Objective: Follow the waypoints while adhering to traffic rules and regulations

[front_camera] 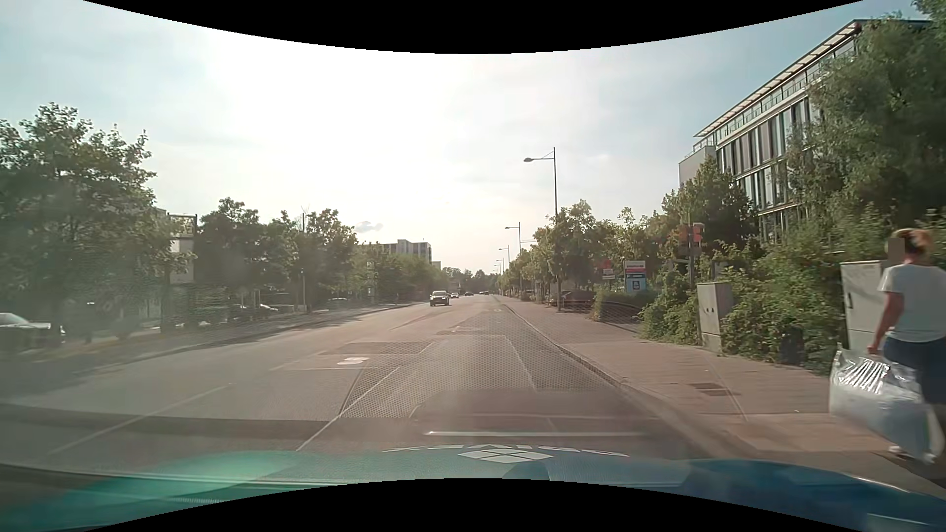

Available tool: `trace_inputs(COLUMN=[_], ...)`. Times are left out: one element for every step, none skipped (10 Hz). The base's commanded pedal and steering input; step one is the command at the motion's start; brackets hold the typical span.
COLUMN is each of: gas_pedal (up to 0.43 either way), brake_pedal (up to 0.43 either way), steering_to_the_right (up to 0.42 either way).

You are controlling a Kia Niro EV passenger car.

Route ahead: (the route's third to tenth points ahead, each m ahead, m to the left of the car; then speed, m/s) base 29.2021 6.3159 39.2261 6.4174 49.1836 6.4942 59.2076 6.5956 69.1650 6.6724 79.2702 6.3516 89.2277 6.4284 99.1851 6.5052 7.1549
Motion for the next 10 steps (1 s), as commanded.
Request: trace_inputs(gas_pedal=[0.138, 0.138, 0.138, 0.138, 0.138, 0.138, 0.138, 0.150, 0.138, 0.138], brake_pedal=[0.000, 0.000, 0.000, 0.000, 0.000, 0.000, 0.000, 0.000, 0.000, 0.000], steering_to_the_right=[-0.006, -0.006, -0.006, -0.006, -0.006, -0.006, -0.006, -0.005, -0.004, -0.001])
